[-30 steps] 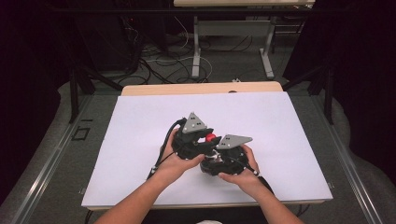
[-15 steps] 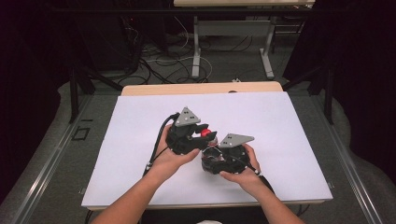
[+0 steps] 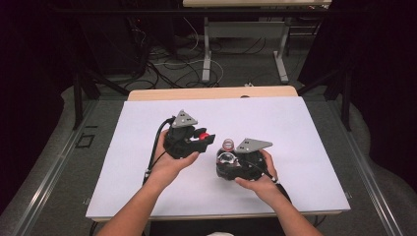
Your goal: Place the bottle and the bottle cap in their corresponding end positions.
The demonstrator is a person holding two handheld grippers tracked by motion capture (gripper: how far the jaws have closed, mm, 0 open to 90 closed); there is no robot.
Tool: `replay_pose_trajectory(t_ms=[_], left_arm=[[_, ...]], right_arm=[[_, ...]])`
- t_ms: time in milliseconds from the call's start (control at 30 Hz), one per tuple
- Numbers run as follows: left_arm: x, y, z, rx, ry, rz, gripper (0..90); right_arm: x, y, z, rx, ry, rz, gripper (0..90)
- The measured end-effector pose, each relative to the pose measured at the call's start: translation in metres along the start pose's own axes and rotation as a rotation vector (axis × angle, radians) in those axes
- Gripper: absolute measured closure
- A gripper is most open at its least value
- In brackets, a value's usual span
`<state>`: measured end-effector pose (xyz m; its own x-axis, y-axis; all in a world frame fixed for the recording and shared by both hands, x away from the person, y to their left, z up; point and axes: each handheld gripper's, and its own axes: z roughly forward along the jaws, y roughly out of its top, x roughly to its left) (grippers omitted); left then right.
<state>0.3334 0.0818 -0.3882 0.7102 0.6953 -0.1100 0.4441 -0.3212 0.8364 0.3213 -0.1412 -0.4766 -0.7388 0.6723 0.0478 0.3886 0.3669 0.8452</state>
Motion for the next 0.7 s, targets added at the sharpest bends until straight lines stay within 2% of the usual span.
replay_pose_trajectory(t_ms=[133, 367, 400, 433, 567, 700], left_arm=[[0.009, -0.004, -0.002, 0.002, 0.009, -0.021, 60.9], [0.028, -0.018, -0.006, -0.006, 0.051, -0.057, 60.9], [0.031, -0.020, -0.007, -0.010, 0.049, -0.065, 60.9], [0.033, -0.022, -0.007, -0.019, 0.050, -0.091, 60.9], [0.042, -0.029, -0.009, -0.020, 0.065, -0.117, 60.9], [0.049, -0.036, -0.012, -0.033, 0.072, -0.144, 60.9]], right_arm=[[-0.003, 0.000, -0.001, -0.011, -0.015, 0.007, 29.7], [-0.011, 0.003, -0.001, -0.009, -0.049, 0.011, 29.7], [-0.013, 0.004, -0.001, -0.014, -0.050, 0.011, 29.7], [-0.015, 0.004, 0.000, -0.019, -0.054, 0.020, 29.7], [-0.017, 0.009, 0.003, -0.017, -0.072, 0.027, 29.7], [-0.019, 0.018, 0.006, -0.019, -0.085, 0.012, 29.7]])
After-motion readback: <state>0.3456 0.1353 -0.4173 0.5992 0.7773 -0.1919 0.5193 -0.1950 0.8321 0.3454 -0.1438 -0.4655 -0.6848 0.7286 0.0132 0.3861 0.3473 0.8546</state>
